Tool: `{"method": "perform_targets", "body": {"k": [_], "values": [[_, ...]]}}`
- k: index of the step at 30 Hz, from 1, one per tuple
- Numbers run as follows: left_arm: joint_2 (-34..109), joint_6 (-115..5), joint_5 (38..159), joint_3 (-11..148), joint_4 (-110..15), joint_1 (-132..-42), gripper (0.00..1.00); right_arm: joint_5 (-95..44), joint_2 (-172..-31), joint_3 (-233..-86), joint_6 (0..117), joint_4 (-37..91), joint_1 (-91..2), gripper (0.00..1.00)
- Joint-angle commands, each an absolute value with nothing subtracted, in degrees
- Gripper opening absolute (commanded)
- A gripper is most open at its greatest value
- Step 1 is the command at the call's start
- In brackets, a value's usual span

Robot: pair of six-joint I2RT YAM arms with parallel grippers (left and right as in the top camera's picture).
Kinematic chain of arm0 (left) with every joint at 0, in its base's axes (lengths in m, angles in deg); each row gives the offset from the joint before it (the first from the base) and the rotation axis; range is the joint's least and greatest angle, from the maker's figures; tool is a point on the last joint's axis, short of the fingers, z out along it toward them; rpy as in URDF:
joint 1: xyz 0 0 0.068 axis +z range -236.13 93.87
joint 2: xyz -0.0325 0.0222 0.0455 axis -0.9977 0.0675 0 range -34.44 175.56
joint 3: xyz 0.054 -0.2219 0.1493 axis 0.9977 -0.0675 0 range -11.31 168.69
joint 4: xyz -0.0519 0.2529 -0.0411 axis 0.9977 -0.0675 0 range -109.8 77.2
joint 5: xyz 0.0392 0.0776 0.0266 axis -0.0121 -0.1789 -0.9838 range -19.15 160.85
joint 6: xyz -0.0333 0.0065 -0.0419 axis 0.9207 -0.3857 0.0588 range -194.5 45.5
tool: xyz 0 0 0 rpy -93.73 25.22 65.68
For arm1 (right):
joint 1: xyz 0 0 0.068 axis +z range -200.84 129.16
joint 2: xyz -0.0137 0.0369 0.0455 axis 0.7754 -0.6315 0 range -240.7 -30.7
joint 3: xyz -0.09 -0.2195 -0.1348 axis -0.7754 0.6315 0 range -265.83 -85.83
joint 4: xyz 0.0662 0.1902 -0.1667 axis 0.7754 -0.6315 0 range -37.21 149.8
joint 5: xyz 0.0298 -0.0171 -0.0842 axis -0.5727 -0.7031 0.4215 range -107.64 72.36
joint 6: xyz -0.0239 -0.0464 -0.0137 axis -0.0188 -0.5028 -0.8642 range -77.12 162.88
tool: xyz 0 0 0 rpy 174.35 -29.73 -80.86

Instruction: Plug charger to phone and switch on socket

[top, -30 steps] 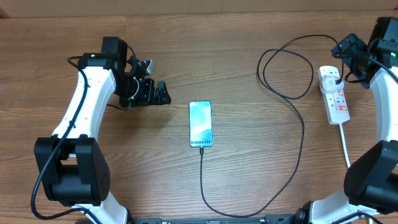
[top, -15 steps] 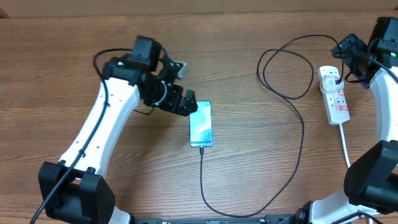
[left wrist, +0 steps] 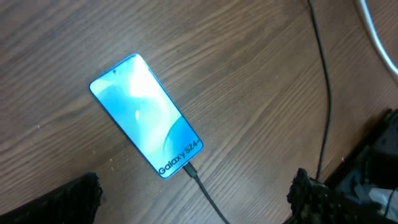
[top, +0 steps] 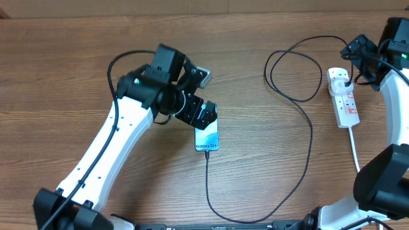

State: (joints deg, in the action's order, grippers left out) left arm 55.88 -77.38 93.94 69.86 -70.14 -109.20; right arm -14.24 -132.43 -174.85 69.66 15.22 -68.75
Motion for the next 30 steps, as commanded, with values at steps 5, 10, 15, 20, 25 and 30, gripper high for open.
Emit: {"method": "perform_targets", "body": {"k": [5, 10, 15, 20, 25, 30], "values": [[48.06, -76.15, 94.93, 46.41, -46.82, -109.4, 1.0, -13.67, -130.66, -175.09, 69.79, 15.59, -68.9, 1.0], [42.51, -75.94, 98.82, 30.45, -23.68, -109.29, 1.0, -13.67, -130.68, -175.09, 69.79, 15.61, -68.9, 1.0], [37.35, -73.99, 99.45, 19.04, -8.51, -109.09, 1.0, -13.67, -130.66, -175.09, 69.77, 15.59, -68.9, 1.0], [31.54, -69.95, 99.41, 10.19, 1.96, -107.74, 1.0, -13.67, -130.66, -175.09, 69.77, 15.59, -68.9, 1.0], [25.11, -67.72, 99.43, 3.28, 6.75, -105.38, 1.0, -13.67, -130.66, -175.09, 69.77, 15.61, -68.9, 1.0], [18.86, -66.49, 99.43, -1.37, 7.6, -103.21, 1.0, -13.67, -130.66, -175.09, 69.79, 15.59, -68.9, 1.0]]}}
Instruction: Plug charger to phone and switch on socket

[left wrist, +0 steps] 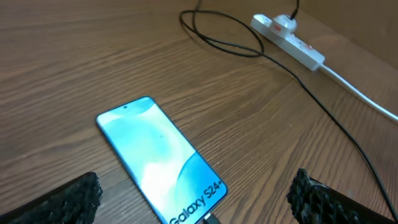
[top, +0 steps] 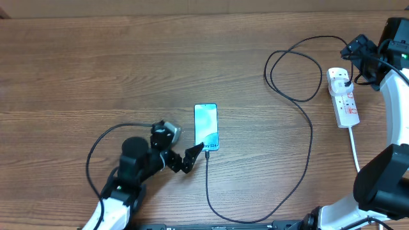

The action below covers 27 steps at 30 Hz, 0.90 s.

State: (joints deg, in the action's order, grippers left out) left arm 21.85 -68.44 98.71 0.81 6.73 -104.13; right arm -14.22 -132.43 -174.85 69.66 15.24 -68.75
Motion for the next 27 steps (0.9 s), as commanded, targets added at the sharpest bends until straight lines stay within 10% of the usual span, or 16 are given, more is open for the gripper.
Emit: {"method": "perform_targets", "body": {"k": [1, 27], "values": [[17.24, -66.52, 99.43, -2.55, 8.15, -103.1, 1.0, -13.67, -130.68, -175.09, 69.77, 15.61, -68.9, 1.0], [-22.91, -63.89, 92.48, -11.05, -11.26, -102.99, 1.0, -13.67, -130.66, -175.09, 69.77, 15.59, -68.9, 1.0]]}}
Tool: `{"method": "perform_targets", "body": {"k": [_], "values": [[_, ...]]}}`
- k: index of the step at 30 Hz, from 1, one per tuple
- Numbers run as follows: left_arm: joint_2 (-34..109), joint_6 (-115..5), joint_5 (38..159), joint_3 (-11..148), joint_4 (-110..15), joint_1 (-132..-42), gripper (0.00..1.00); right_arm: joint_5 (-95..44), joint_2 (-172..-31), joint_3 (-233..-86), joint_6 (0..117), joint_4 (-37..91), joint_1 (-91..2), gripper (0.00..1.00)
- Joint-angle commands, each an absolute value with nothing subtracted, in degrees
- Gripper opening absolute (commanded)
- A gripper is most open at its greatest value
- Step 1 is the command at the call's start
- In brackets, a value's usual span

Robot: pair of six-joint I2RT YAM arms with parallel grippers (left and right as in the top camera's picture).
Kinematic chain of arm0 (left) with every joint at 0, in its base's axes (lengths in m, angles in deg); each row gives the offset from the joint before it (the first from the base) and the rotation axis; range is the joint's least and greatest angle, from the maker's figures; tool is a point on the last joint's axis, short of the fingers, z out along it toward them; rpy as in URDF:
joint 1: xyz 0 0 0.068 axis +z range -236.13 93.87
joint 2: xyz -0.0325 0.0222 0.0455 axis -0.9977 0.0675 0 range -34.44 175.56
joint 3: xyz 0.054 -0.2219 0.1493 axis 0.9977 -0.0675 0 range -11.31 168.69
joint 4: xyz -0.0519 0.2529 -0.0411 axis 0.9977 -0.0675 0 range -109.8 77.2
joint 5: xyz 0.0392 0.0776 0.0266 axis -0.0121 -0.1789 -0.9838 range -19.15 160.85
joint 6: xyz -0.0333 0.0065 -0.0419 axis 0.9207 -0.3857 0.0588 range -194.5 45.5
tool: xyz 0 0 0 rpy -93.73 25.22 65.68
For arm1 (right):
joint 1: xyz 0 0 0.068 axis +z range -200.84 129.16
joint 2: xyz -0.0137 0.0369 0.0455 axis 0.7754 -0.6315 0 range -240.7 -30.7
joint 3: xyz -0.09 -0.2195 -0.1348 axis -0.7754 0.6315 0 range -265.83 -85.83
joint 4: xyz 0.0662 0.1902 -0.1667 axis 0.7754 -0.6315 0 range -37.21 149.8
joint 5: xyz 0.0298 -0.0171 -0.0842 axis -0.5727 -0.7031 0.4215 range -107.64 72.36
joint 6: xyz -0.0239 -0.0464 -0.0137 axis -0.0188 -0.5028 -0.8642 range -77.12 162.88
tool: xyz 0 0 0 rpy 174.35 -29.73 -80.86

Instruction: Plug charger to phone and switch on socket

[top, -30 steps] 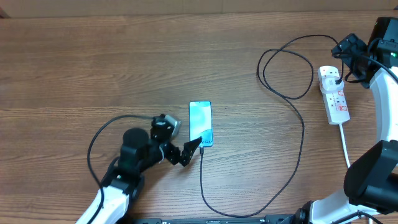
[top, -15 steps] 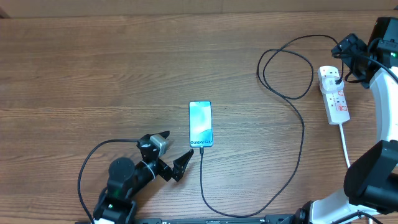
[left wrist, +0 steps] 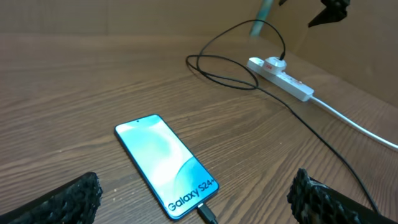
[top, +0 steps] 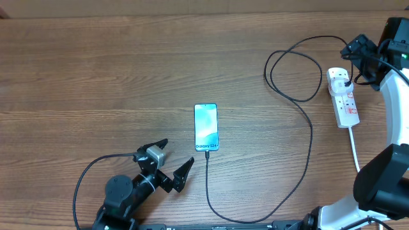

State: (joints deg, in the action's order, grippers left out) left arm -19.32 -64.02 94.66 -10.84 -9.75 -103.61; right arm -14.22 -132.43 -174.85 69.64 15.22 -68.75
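Observation:
The phone [top: 206,128] lies flat mid-table, blue screen lit, with the black charger cable [top: 208,185] plugged into its near end; in the left wrist view the phone [left wrist: 166,165] sits between my fingers' line of sight. The cable loops right and back to the white socket strip [top: 342,96], where its plug sits. My left gripper [top: 172,160] stands open near the front edge, left of and behind the phone, nothing in it. My right gripper [top: 358,48] hovers by the strip's far end; its jaws are too dark to read.
The cable's big loop [top: 294,70] lies on the table between phone and strip. The strip's white lead [top: 353,150] runs toward the front right. My right arm's white links [top: 396,108] stand along the right edge.
My left gripper has drawn back further toward the front left, away from the phone, still open. Phone, cable, strip and right arm stay as they were.
First my left gripper hung open directly over the phone, with the cable plugged in. Then it stood open just left of the phone's near end. Now it is further back near the front edge. The right gripper stayed by the socket strip throughout.

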Motion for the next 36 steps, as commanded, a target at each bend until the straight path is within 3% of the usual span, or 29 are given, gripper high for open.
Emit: {"method": "perform_targets", "body": {"k": [1, 9, 36], "values": [[-24.85, -64.05, 92.06, -11.05, -12.86, -102.97, 1.0, -13.67, -130.66, -175.09, 69.77, 15.61, -68.9, 1.0], [-34.34, -65.77, 90.99, -11.05, -15.5, -102.43, 0.99, -13.69, -130.66, -175.09, 69.79, 15.61, -68.9, 1.0], [-34.23, -65.71, 91.38, -11.03, -15.54, -99.96, 0.99, -13.67, -130.66, -175.09, 69.79, 15.59, -68.9, 1.0]]}}
